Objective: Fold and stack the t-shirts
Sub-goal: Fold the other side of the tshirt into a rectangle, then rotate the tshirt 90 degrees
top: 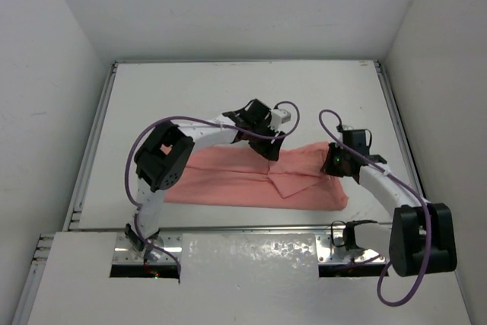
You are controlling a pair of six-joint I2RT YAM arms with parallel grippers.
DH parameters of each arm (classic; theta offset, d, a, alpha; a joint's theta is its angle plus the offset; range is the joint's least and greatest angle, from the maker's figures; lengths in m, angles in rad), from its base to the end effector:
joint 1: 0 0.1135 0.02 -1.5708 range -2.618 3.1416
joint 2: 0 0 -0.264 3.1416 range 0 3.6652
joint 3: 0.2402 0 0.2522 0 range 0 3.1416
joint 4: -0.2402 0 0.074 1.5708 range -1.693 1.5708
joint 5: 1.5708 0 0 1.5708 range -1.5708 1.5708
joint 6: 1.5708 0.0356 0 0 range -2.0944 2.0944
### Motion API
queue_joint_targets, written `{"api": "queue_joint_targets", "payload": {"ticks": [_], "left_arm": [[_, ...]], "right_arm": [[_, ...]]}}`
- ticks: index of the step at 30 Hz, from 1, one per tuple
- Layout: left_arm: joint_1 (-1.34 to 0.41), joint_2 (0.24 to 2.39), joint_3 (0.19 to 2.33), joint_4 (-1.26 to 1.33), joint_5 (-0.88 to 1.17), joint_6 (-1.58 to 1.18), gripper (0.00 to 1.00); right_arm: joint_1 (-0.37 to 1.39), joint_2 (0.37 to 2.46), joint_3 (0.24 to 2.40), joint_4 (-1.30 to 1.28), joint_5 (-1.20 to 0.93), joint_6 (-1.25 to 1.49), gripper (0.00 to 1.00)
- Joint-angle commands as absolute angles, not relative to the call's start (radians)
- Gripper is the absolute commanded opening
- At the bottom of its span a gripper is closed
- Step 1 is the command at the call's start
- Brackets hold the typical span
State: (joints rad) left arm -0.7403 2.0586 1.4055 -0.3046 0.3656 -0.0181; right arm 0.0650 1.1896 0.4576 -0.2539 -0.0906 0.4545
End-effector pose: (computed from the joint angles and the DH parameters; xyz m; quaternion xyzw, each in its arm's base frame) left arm 0.3136 -0.3038 0.1578 0.3825 0.8577 -0.2708 0.2115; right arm 0.2039 0.0165 0.1482 0.1723 0.9410 0.1159 0.2672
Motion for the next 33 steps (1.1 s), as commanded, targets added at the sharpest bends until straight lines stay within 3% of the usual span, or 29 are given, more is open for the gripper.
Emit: {"api": "queue_joint_targets", "payload": {"ticks": [1, 5, 9, 15, 18, 22, 33], "left_arm": [[-0.739, 2.005, 1.549, -0.366, 0.357, 0.046, 0.58], [-0.721, 1.976, 1.647, -0.451, 0.344, 0.126, 0.7], [-0.646, 1.913, 1.645, -0.575, 0.299, 0.184, 0.74], [-0.269, 1.74, 1.416, -0.606, 0.229, 0.196, 0.71], [0.013, 1.715, 1.326, -0.612, 0.317, 0.207, 0.73], [0.173, 1.726, 1.218, -0.559, 0.353, 0.28, 0.75], [0.216, 1.848, 1.128, -0.485, 0.38, 0.36, 0.77]], "right_arm": [[0.046, 1.141, 0.584, -0.297, -0.124, 0.373, 0.14], [0.005, 1.164, 0.736, -0.368, -0.186, 0.335, 0.33], [-0.066, 1.221, 0.785, -0.358, -0.187, 0.336, 0.4], [-0.103, 1.446, 0.857, -0.273, -0.228, 0.334, 0.52], [-0.104, 1.537, 0.896, -0.255, -0.253, 0.321, 0.53], [-0.103, 1.603, 0.902, -0.227, -0.247, 0.289, 0.54], [-0.106, 1.674, 0.873, -0.216, -0.209, 0.247, 0.52]]}}
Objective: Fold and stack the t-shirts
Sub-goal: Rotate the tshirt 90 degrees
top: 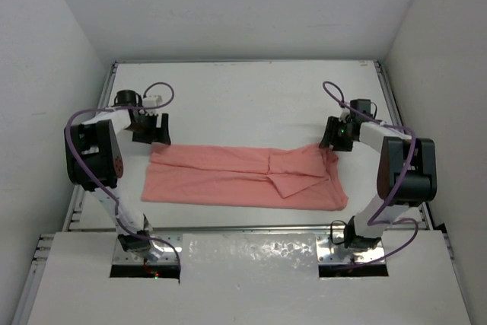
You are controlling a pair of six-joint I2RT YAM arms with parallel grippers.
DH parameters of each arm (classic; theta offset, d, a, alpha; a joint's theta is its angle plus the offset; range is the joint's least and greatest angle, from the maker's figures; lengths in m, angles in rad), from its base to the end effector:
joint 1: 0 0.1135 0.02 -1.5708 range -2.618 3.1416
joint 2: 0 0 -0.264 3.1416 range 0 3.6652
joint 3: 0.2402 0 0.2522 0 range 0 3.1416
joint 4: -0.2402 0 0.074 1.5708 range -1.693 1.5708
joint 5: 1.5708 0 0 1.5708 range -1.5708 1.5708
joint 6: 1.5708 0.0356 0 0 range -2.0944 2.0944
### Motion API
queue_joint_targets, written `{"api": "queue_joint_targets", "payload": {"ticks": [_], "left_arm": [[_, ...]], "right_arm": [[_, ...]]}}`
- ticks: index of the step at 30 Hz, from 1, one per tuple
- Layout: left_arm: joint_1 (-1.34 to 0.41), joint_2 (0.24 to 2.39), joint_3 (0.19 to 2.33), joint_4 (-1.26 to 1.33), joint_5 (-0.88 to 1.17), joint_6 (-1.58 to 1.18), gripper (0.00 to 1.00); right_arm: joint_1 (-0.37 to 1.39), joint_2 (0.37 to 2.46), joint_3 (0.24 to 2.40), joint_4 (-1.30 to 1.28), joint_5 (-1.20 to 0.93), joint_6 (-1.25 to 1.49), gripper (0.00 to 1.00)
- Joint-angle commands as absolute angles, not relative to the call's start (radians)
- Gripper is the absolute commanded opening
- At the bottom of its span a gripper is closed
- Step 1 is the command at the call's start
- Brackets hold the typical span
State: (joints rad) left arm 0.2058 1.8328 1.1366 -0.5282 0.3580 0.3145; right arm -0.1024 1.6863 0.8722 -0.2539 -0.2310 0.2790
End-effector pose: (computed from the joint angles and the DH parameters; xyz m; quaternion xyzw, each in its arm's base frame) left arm 0.3464 0.0596 0.1565 0.0833 0.9662 -0.1259 0.2090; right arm 0.3138 -0.0241 0.1436 0.1542 0.9501 0.1330 0.2363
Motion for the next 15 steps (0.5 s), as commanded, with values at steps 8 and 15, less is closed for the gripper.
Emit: {"api": "queue_joint_targets", "payload": {"ticks": [8, 15], "left_arm": [[0.219, 1.838, 1.034, -0.5, 0.463, 0.39, 0.09], [0.273, 1.803, 1.016, -0.428, 0.374, 0.336, 0.0]], "right_arm": [[-0.118, 1.686, 0.841, -0.16, -0.17, 0.268, 0.21], [-0.127, 1.713, 0.882, -0.121, -0.183, 0.265, 0.0]]}}
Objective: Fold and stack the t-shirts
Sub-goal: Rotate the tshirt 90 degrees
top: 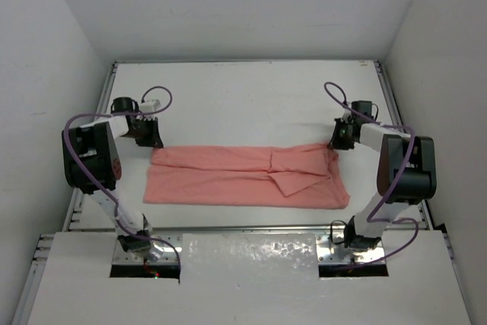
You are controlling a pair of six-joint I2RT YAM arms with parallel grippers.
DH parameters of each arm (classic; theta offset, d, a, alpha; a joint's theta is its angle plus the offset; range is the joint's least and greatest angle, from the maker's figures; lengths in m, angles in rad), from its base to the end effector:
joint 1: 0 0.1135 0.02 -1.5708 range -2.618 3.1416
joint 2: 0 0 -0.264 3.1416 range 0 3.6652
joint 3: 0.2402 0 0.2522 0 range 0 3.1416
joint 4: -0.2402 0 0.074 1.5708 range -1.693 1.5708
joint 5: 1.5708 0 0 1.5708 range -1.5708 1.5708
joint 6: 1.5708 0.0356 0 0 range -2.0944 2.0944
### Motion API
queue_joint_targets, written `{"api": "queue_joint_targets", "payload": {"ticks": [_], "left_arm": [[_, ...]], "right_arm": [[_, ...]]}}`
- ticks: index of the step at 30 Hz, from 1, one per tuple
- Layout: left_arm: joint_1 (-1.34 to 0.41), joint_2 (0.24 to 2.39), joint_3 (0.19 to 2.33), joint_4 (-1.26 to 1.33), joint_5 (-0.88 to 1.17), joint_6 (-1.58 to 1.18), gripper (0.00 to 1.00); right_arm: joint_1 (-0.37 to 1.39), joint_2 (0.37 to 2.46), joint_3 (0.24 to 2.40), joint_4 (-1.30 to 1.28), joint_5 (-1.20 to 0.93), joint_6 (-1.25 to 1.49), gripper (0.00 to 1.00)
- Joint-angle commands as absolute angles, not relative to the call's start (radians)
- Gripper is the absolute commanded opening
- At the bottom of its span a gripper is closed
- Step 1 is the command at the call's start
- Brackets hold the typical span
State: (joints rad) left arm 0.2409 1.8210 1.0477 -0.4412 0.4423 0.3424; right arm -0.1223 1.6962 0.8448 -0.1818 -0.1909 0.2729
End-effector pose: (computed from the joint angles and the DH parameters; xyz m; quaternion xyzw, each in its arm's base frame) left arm 0.3334 0.0662 0.1416 0.0875 0.9570 -0.1571 0.2277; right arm 0.3138 -0.0318 0.1371 0.1636 0.9460 0.1115 0.2567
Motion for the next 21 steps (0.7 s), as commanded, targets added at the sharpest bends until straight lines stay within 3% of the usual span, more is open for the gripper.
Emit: {"api": "queue_joint_targets", "payload": {"ticks": [1, 8, 15, 21], "left_arm": [[0.276, 1.783, 1.014, -0.422, 0.367, 0.336, 0.0], [0.278, 1.724, 0.98, -0.422, 0.377, 0.394, 0.0], [0.278, 1.681, 0.943, -0.433, 0.416, 0.426, 0.0], [0.279, 1.663, 0.933, -0.445, 0.423, 0.439, 0.0]], "right_arm": [[-0.127, 1.718, 0.89, -0.118, -0.181, 0.262, 0.0], [-0.127, 1.77, 0.951, -0.117, -0.21, 0.239, 0.04], [-0.127, 1.772, 1.07, -0.216, -0.187, 0.187, 0.49], [-0.147, 1.64, 1.177, -0.359, -0.149, 0.227, 0.64]]}}
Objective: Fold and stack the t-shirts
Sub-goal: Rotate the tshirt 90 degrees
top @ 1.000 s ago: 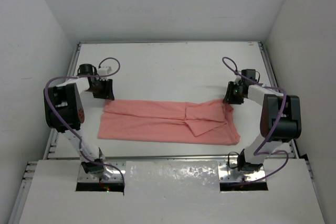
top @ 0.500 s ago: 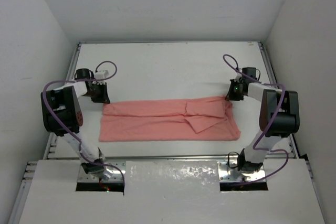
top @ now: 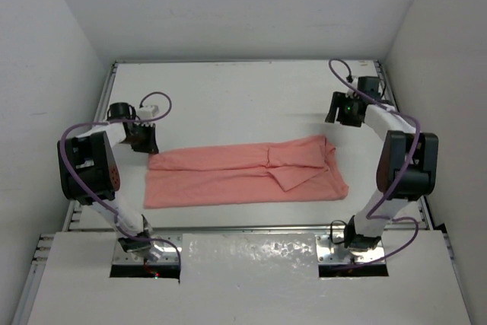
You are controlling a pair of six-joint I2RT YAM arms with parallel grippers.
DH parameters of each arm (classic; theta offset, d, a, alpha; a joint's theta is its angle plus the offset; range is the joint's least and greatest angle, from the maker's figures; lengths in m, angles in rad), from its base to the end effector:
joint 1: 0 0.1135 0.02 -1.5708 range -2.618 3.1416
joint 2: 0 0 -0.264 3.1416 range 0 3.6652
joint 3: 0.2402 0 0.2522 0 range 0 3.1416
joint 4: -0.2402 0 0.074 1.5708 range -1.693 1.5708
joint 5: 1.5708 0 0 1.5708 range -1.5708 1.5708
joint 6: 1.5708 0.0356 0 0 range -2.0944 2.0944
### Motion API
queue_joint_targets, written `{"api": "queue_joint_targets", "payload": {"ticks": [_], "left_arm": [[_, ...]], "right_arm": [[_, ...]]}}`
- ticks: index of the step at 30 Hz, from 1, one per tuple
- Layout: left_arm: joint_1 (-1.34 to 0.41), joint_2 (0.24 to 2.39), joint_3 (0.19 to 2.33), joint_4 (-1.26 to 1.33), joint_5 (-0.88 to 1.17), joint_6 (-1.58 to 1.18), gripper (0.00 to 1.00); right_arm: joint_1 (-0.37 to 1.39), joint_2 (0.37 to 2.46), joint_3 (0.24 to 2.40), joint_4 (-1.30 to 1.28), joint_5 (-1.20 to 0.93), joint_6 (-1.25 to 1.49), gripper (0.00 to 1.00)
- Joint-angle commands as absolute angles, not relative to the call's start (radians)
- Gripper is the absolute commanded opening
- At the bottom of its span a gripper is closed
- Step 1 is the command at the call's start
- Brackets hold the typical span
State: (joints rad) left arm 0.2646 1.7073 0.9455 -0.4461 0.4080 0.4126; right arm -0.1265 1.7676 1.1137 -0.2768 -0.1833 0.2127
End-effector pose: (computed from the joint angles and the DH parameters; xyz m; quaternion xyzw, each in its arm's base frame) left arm 0.3053 0.0681 0.1497 0.1077 0.9578 -0.1293 0.2329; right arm 0.3655 -0.0399 0.1836 0.1312 0.9365 0.1003 0.3093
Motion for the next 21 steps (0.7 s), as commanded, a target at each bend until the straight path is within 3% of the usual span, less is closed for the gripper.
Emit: {"api": "queue_joint_targets", "payload": {"ticks": [1, 5, 11, 21], "left_arm": [[0.279, 1.66, 0.93, -0.442, 0.416, 0.439, 0.0], [0.279, 1.654, 0.923, -0.437, 0.405, 0.442, 0.0], [0.279, 1.655, 0.92, -0.442, 0.419, 0.443, 0.0], [0.279, 1.66, 0.95, -0.469, 0.411, 0.48, 0.0]], "right_arm": [[-0.159, 1.614, 1.174, -0.383, -0.111, 0.248, 0.65], [-0.279, 1.476, 1.109, -0.524, -0.127, 0.38, 0.61], [-0.331, 1.188, 0.744, -0.589, -0.081, 0.469, 0.48], [-0.334, 0.956, 0.422, -0.588, -0.081, 0.589, 0.54]]}}
